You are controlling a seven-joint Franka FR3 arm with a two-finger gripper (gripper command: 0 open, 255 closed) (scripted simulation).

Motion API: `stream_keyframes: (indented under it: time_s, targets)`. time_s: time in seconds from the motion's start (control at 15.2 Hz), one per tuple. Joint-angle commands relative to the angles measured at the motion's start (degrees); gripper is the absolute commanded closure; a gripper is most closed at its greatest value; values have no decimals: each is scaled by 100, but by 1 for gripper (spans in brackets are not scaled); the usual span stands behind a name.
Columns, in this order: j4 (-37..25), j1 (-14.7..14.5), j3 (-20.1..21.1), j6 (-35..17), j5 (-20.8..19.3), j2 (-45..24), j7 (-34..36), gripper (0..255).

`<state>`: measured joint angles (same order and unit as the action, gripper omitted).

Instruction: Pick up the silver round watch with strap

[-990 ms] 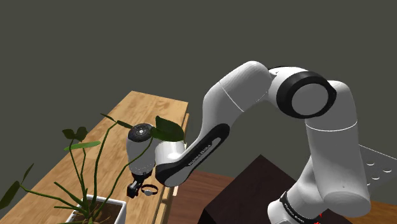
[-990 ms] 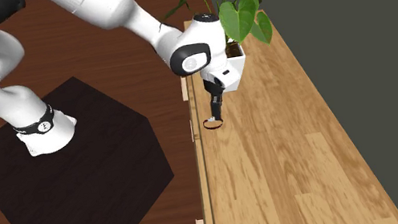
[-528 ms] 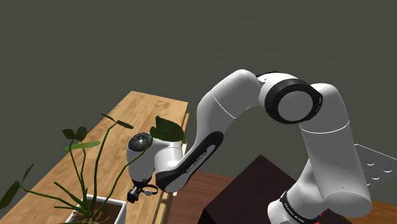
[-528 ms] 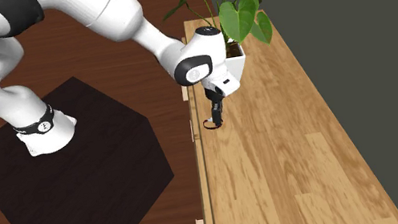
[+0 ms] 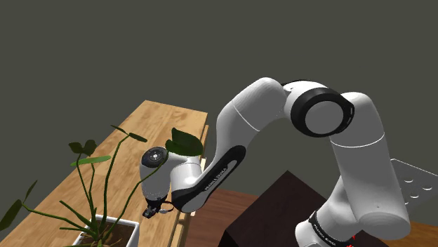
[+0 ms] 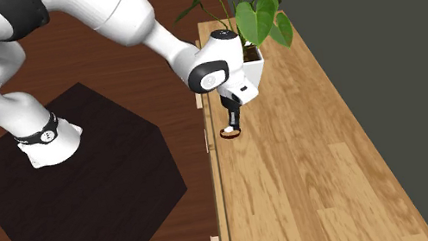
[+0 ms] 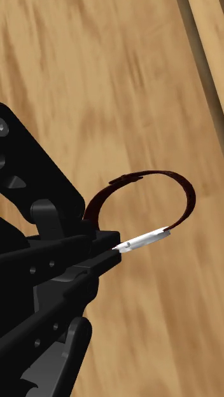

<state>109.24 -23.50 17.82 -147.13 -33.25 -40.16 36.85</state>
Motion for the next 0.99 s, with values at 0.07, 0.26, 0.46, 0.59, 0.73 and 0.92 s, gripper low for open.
stream_keyframes:
  time_s: [0.07,0.26,0.46,0.59,0.73,0.92]
  targets:
    - [0,0,0,0,0,-1,0,255]
    - [48,41,63,83,63,128,-46,255]
    - [108,111,158,212,164,319,-127,255]
    - [142,156,220,301,234,443,-183,255]
    - [171,201,281,391,306,566,-241,255]
    - [205,266,371,530,418,746,-328,255]
